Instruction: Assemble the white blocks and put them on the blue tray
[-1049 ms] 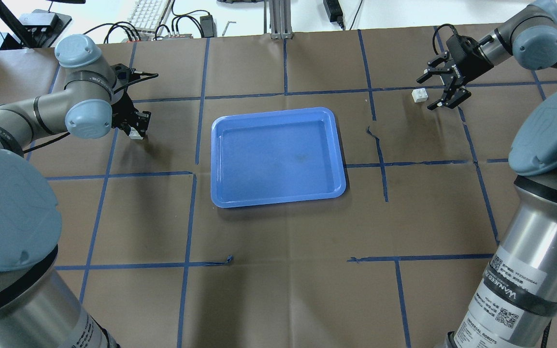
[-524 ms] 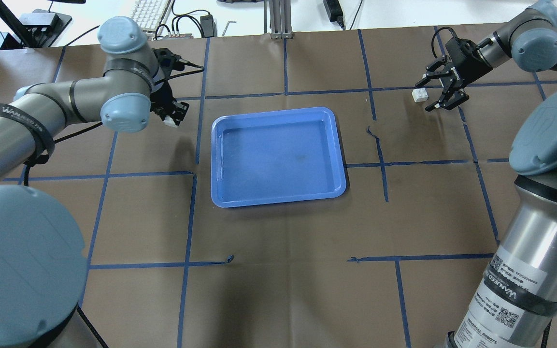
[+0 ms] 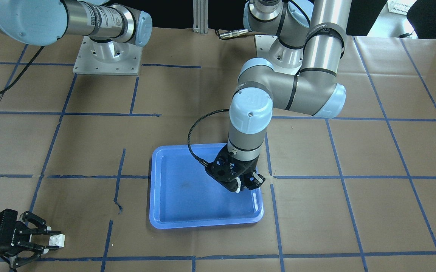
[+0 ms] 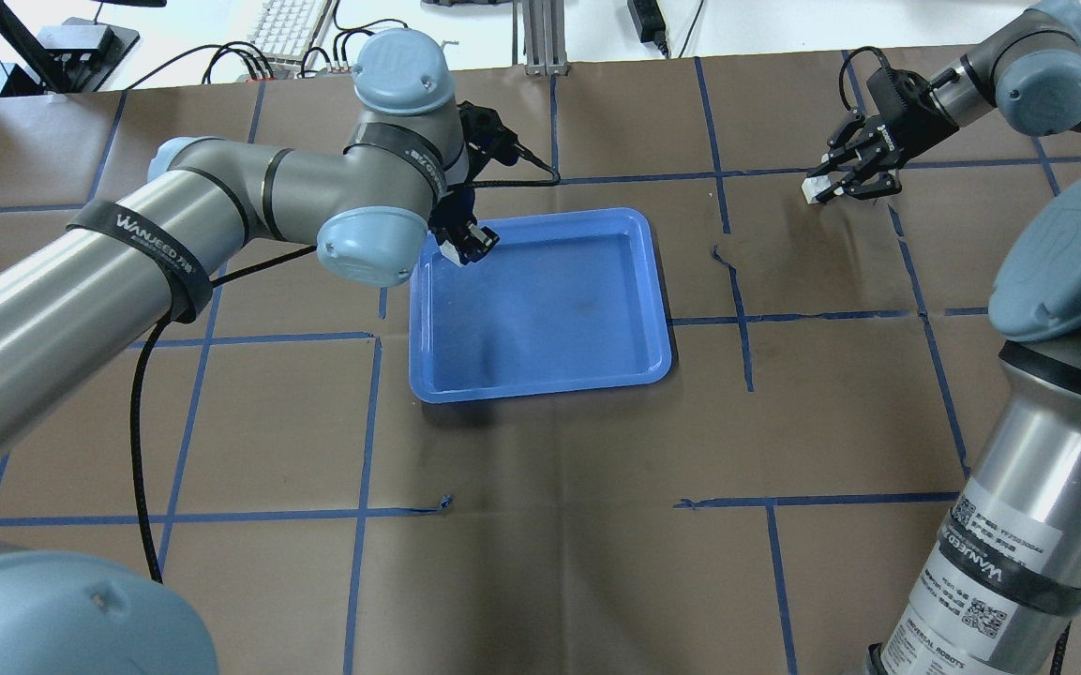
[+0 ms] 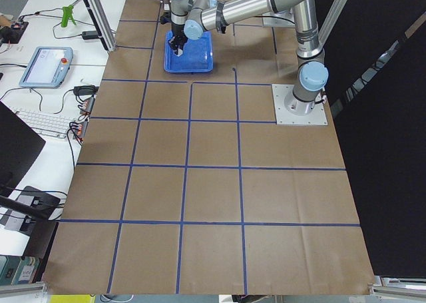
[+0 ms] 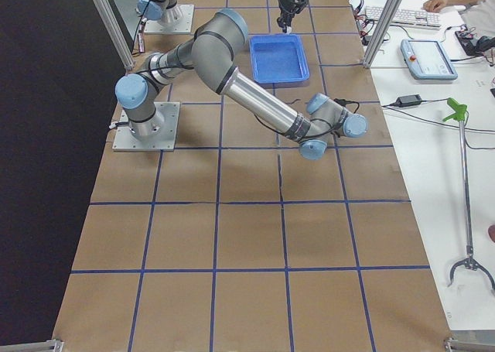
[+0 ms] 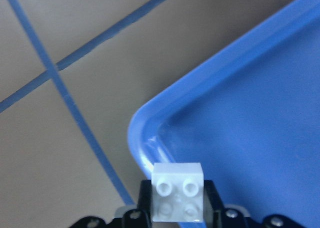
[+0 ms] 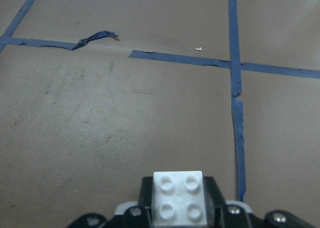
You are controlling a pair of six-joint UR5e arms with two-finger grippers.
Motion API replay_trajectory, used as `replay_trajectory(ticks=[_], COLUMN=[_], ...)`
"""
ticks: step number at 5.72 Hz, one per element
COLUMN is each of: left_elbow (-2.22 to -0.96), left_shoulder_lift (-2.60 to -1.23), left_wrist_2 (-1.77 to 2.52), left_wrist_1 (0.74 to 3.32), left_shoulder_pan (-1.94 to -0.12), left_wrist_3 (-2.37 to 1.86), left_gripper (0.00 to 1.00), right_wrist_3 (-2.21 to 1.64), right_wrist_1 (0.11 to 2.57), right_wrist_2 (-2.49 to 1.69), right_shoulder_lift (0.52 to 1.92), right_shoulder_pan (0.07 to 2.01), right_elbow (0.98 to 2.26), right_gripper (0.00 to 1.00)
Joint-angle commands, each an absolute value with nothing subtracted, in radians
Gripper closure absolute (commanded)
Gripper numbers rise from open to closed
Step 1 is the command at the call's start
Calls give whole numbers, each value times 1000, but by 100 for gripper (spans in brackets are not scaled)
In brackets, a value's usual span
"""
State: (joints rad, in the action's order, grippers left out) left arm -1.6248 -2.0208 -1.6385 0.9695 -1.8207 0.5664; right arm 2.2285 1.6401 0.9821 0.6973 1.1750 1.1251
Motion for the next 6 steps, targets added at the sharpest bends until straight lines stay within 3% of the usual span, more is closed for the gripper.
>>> replay_trajectory(ticks=[1, 3, 6], left_elbow=[-1635, -1640, -1640], left_shoulder_lift=[-2025, -2046, -2134], left_wrist_2=[-1643, -1640, -1586], left_wrist_1=[972, 963, 948], left_shoulder_pan=[-1852, -1888, -1911], left_wrist_3=[984, 1234, 1229], left_gripper=[84, 82, 75], right_wrist_3=[2212, 2129, 2048], right_wrist_1=[1631, 1611, 1626], right_wrist_2=[959, 960, 890], right_shoulder_lift=[744, 855, 1045], right_shoulder_pan=[1175, 1184, 1192], right_elbow=[1126, 1149, 1394], right_gripper=[79, 78, 78])
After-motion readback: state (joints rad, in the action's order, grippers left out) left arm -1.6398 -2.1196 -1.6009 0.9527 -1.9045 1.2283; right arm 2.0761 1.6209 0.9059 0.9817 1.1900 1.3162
